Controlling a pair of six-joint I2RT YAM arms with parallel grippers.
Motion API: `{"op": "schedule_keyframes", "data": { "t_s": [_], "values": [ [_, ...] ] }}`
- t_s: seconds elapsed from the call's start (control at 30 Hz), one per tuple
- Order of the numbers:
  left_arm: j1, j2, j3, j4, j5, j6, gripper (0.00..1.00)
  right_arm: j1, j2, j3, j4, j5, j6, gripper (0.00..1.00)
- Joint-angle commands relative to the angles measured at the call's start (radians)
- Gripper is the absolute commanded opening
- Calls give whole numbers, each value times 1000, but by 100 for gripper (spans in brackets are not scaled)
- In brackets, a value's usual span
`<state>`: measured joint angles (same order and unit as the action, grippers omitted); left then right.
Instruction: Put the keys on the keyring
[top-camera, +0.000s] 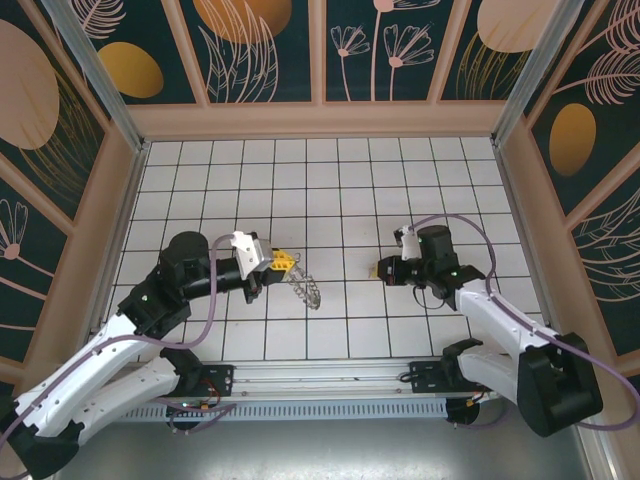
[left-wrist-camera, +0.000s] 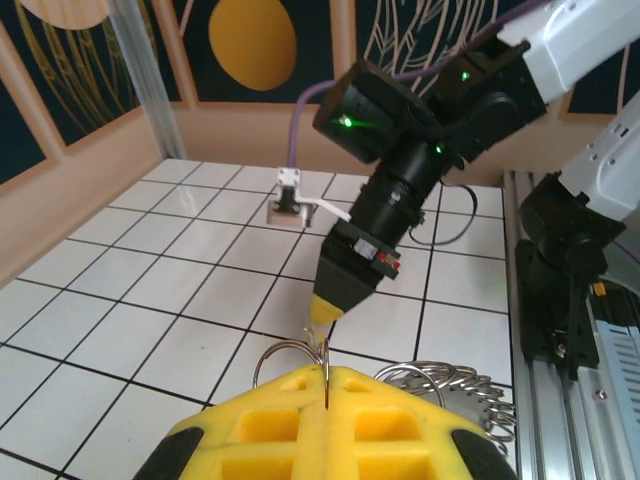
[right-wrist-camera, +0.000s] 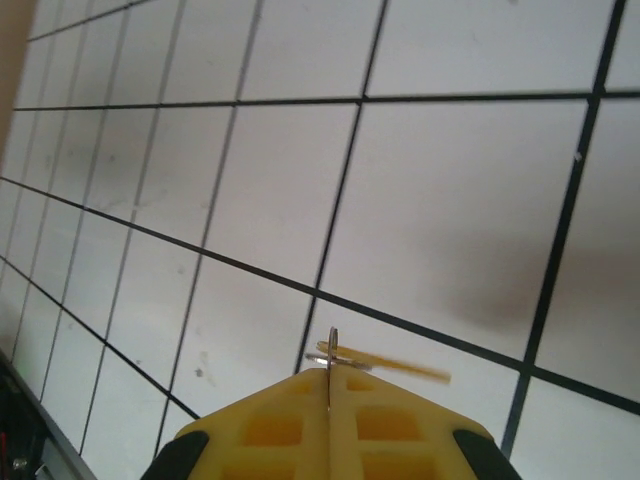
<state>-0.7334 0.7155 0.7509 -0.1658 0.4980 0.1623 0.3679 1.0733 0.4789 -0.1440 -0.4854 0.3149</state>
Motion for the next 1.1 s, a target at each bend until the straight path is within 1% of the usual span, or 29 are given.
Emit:
{"op": "schedule_keyframes", "data": {
  "t_s": [0.0, 0.1, 0.27, 0.4, 0.63, 0.73, 0.87, 1.0, 1.07],
  "values": [
    [-2, -34, -19, 84, -49, -60, 0, -3, 22, -5, 46, 64, 19, 0],
    [-3, -27, -22, 101, -56, -84, 0, 10, 53, -2, 33, 102, 37, 0],
    [-3, -10, -16, 101, -54, -95, 0, 37, 125, 0, 14, 112, 61, 0],
    [-2, -17, -17, 92, -58, -96, 0, 59, 144, 15, -16, 136, 59, 0],
    [-2, -18, -12, 83, -67, -91, 0, 67, 218, 5, 25, 123, 56, 0],
    [-2, -20, -13, 86, -70, -93, 0, 68, 226, 3, 32, 130, 56, 0],
    [-3, -16, -13, 92, -70, -95, 0, 68, 204, 4, 20, 150, 63, 15],
    [-2, -16, -16, 97, -67, -98, 0, 75, 145, 13, -14, 203, 65, 25],
    [-3, -14, -16, 99, -65, -98, 0, 78, 117, 13, -28, 229, 73, 27]
  ]
}}
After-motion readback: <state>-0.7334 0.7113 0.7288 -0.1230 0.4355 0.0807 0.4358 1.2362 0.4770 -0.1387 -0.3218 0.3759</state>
